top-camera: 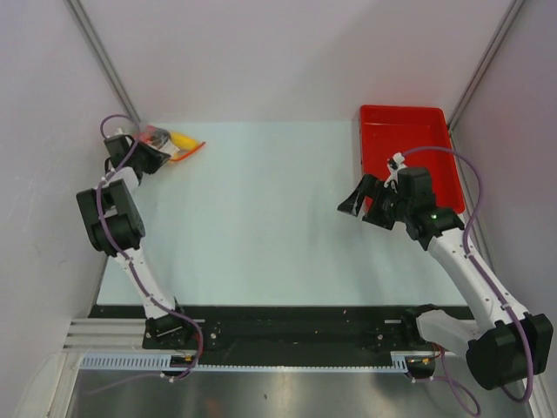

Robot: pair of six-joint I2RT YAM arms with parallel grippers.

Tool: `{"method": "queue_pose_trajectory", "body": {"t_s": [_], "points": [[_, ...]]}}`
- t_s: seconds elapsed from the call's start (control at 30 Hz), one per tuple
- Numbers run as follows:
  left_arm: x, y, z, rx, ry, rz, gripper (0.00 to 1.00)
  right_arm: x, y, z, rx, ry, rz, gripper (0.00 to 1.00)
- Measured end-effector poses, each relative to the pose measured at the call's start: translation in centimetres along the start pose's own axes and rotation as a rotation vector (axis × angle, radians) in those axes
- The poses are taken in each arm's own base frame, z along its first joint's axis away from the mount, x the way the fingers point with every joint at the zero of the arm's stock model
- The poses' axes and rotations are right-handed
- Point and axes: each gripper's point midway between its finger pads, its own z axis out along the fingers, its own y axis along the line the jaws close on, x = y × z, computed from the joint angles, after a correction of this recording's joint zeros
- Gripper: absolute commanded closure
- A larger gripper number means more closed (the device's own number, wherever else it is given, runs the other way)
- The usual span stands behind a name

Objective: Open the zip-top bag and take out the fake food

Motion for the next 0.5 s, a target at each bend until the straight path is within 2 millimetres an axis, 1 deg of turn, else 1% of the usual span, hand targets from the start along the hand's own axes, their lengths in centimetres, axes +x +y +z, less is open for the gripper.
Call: {"method": "queue_pose_trajectory", "body": {"t_s": [0.07,0.13,0.27,0.3,0.33,0.4,0.5], "points": [[1.3,-1.1,-1.4,0.005,0.017,-0.004,0.91,-0.2,0.2,0.7,-0.006,-0.005,-0.033,0.00],[3.3,-2.2,-3.0,0.004,0.048,-0.019,0.90,0.3,0.5,1.8,-0.010,0.013,-0.076,0.00],[8.0,-5.2,-5.9,0.003,0.144,-0.036,0.89,1.3,0.9,5.2,0.009,0.046,-0.172,0.00],[9.3,-6.0,-6.7,0.003,0.173,-0.038,0.89,1.5,1.2,6.2,0.009,0.051,-0.206,0.00],[10.1,-6.6,-7.4,0.002,0.193,-0.037,0.89,1.8,1.6,7.1,0.004,0.054,-0.244,0.00],[12.2,-8.0,-8.9,0.003,0.242,-0.035,0.91,2.4,3.3,9.1,-0.032,0.047,-0.342,0.00],[14.0,-9.1,-11.1,-0.010,0.293,-0.042,0.91,3.0,6.7,12.0,-0.124,0.005,-0.514,0.00]]}}
